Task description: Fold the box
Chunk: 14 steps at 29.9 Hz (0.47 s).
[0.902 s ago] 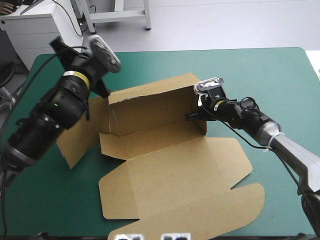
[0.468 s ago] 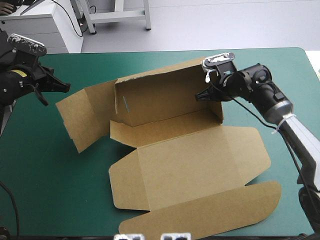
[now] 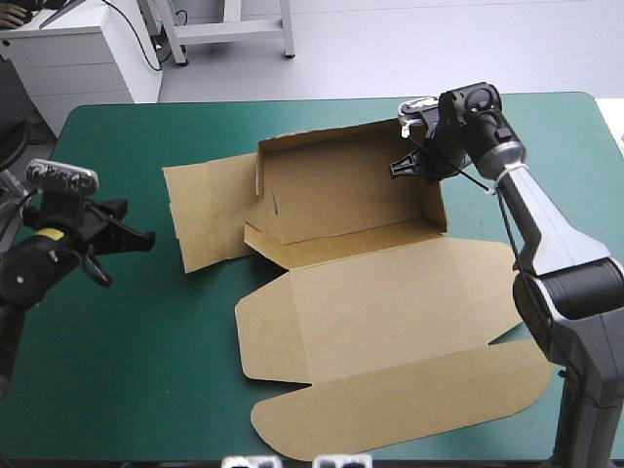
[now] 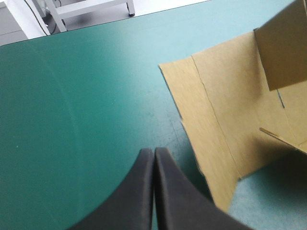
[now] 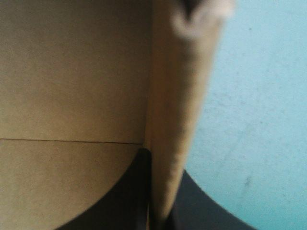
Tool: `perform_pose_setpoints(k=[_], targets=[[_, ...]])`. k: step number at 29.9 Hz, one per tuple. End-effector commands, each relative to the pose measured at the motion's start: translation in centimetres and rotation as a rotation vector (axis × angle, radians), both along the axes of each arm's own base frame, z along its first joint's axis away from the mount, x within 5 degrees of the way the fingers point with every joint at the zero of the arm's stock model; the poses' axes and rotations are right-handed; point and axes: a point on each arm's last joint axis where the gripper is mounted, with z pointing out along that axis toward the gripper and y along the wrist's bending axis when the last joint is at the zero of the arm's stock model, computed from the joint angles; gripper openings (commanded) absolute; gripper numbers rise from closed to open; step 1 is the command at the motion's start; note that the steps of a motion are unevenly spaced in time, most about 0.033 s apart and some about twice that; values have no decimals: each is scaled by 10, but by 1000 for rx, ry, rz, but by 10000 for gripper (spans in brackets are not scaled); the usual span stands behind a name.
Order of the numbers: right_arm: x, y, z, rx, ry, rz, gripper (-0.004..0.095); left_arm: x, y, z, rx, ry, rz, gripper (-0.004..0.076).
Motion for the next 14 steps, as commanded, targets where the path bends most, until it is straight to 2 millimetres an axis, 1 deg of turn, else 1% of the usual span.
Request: perform_pose_setpoints(k=[1,2,3,4,7,10,12,14], targets=[[4,-2,9,-6,-31,12,-14,-27,0,1,-27,-129,58,-9],[8,-1,0,-15,-11,17,-14,-33,-1,-2,-26,-137,62,-9],[12,0,-10,-25,8,18,-14,-39,-1,-10,-28,-131,67,-9],[15,0,-19,-31,27,21,-14,-45,-1,-13,-33,-139,75,-9],[22,2,-41,-44,73,26,-14,-59,-2,-31,-48,-122,96,-9],[24,4,-50,-31,100,28,-14,-69,-1,-45,-46,-83,121,-9],[22,7,-57,-1,131,28,-14,-75,0,-49,-60,-49,147,-9],[18,10,-65,36,169,28,-14,-80,2,-55,-60,26,185,-9]])
